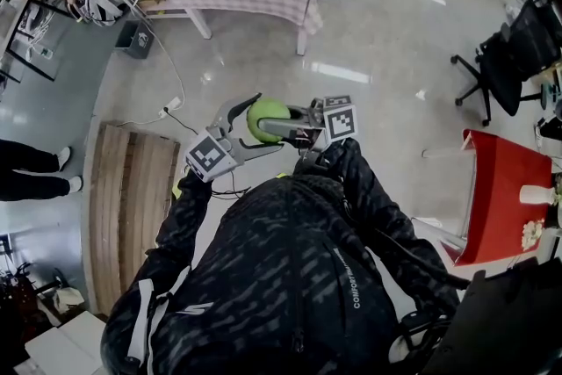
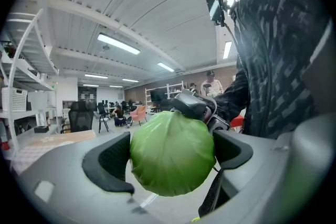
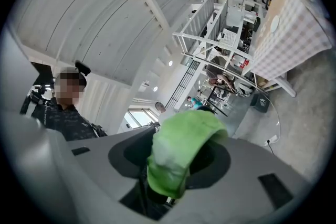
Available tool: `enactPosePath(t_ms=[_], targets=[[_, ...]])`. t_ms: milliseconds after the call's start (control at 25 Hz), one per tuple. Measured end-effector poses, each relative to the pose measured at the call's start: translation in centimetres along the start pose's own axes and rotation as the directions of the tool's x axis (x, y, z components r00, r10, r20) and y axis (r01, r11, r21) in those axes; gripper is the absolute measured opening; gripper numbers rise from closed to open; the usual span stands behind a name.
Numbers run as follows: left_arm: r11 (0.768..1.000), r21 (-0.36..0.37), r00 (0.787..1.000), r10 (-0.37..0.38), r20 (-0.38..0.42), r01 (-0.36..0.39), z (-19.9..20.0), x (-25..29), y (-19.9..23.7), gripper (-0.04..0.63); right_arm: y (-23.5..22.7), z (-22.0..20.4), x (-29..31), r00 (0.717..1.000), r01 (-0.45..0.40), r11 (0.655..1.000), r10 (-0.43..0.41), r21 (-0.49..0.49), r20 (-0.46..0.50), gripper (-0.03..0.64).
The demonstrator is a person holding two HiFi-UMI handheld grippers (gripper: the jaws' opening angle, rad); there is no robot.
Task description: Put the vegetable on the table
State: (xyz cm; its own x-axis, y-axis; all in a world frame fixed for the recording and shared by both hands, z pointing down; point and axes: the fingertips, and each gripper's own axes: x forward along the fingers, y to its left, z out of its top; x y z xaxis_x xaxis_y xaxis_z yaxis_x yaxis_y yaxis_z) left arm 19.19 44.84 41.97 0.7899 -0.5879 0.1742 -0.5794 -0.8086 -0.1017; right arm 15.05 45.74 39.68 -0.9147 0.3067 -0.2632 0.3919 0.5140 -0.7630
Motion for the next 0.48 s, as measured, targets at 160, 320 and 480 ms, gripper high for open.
enactPosePath(t_ms=[160, 320, 480], targets=[[1.000, 0.004, 1.000, 0.012, -0.006, -0.012, -0.3, -0.1, 1.7, 0.483, -1.0, 1.0, 0.6, 1.000, -0.001, 1.000, 0.001, -0.007, -0.019, 0.153], [1.000, 0.004, 1.000, 0.024, -0.015, -0.024, -0.6, 0.3, 3.5, 0.483, -2.4, 2.2, 0.9, 0.999, 0.011, 1.000, -0.011, -0.011, -0.037, 0.150], [0.999, -0.024, 0.999, 0.047, -0.014, -0.047, -1.0, 1.1, 6.2, 0.483, -4.4, 4.2, 1.0, 0.999, 0.005, 1.000, -0.005, -0.005, -0.040, 0.150]])
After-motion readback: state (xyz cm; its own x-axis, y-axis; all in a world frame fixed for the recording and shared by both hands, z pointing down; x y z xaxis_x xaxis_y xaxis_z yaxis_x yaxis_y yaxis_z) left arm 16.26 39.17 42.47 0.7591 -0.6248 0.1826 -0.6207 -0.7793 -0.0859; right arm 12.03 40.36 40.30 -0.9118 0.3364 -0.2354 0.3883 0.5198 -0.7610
